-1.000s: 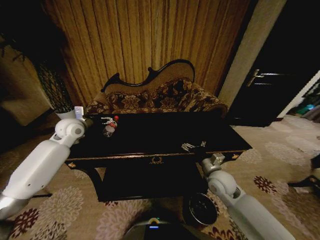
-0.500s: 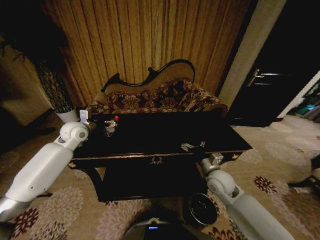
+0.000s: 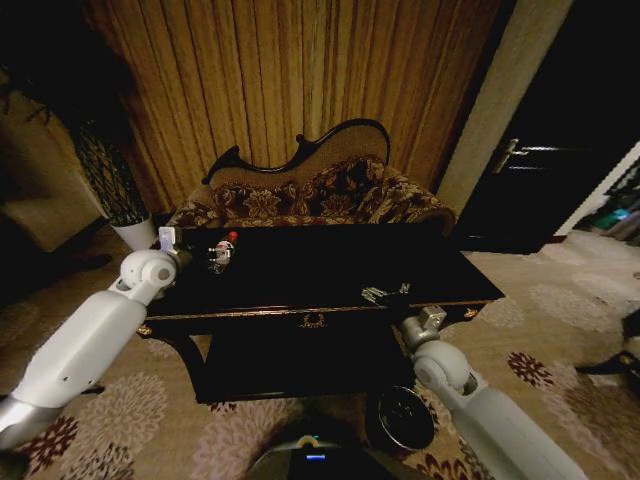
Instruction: Move to the front of the table and place the trash on the table into the trash bin.
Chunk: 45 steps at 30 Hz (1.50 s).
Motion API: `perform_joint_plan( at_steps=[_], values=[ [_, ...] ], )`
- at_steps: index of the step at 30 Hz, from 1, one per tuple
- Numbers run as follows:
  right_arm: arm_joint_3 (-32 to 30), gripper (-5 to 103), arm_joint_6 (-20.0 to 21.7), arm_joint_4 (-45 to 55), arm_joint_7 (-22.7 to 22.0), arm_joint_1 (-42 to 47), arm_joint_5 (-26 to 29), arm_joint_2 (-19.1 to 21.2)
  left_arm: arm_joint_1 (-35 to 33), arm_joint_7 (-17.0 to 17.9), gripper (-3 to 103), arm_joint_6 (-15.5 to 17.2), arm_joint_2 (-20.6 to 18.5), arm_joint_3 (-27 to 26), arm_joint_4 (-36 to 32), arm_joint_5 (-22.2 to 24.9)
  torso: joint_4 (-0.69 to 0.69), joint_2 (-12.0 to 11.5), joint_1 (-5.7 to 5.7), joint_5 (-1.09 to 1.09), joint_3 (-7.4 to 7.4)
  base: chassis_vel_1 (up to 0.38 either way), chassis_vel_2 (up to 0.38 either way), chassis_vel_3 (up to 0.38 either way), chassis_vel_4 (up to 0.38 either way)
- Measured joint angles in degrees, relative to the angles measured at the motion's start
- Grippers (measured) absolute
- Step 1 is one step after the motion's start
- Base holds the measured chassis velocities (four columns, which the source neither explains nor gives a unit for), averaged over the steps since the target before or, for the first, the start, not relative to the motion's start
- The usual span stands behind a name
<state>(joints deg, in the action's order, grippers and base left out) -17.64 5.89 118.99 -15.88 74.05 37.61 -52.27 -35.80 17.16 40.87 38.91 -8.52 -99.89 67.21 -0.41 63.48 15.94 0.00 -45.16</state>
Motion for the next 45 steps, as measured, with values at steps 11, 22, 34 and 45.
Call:
perform_joint_plan(
  at_steps=[11, 22, 34, 45],
  values=[
    [-0.3, 100, -0.1, 0.0, 0.0, -0.2, 0.1, -0.1, -1.6, -0.1, 100, 0.0, 0.0, -0.6, 0.4, -0.1, 0.01, 0.0, 0.00, 0.00, 0.00, 0.000, 0.000, 0.000, 0.000],
    [-0.1, 100, -0.2, -0.6, 0.0, -0.7, 0.2, -0.1, -2.1, -0.1, 96, -0.1, 0.3, -0.9, 0.5, 0.0, 0.00, 0.0, 0.00, 0.00, 0.00, 0.000, 0.000, 0.000, 0.000],
    [-0.3, 100, -0.3, -0.9, -0.1, -0.9, 0.2, -0.2, -2.1, -0.2, 55, -0.1, 0.5, -0.9, 0.5, 0.2, 0.00, 0.0, 0.00, 0.01, 0.00, 0.000, 0.000, 0.000, 0.000],
    [-0.4, 100, -0.4, -1.0, -0.2, -1.0, 0.3, -0.3, -2.4, -1.0, 34, -0.3, 0.5, -1.4, 0.5, 0.4, 0.00, 0.0, 0.00, 0.00, 0.00, 0.000, 0.000, 0.000, 0.000]
  ],
)
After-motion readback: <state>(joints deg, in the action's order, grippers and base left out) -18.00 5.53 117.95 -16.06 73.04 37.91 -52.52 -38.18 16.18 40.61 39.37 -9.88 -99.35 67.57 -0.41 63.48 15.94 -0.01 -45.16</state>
